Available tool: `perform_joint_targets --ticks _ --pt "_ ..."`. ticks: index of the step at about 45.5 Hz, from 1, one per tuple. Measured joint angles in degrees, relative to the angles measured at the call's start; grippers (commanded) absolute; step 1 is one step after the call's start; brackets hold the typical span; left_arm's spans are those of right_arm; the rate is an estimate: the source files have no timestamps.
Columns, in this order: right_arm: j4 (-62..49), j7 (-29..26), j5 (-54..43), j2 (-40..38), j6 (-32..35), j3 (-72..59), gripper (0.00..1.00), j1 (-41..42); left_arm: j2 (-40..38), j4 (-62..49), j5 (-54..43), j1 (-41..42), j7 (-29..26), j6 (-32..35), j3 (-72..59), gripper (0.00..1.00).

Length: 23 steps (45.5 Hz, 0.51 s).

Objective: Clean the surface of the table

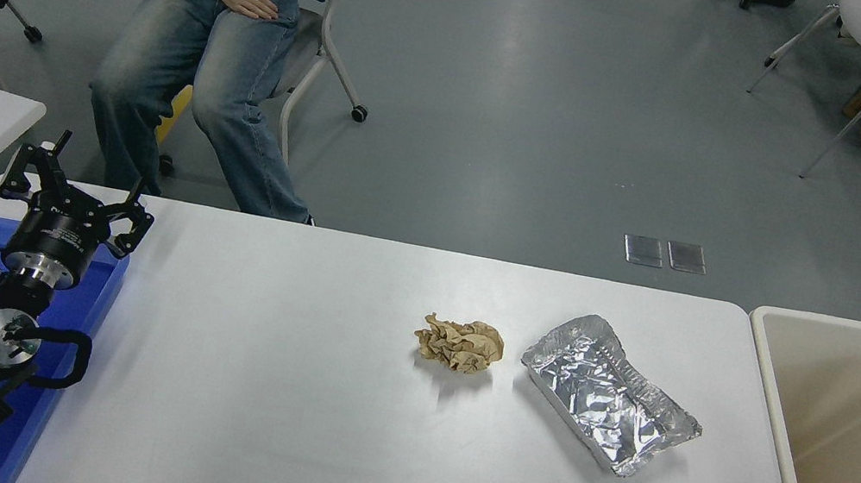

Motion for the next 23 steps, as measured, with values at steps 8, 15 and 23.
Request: perform_joint_targets --ticks 8,15,23 --pt "3.8 -0.1 2.8 -1.6 1.2 9.9 0.97 -0.1 0.0 0.0 0.0 0.0 0.0 0.0 0.0 1.00" --pt "10.1 0.0 3.8 -4.1 1.9 19.6 0.98 -1.0 0.0 0.0 0.0 0.0 0.0 0.0 0.0 1.00" --pt "19.5 0.0 4.4 -7.0 2.4 28.4 0.98 -3.6 0.0 0.0 0.0 0.0 0.0 0.0 0.0 1.00"
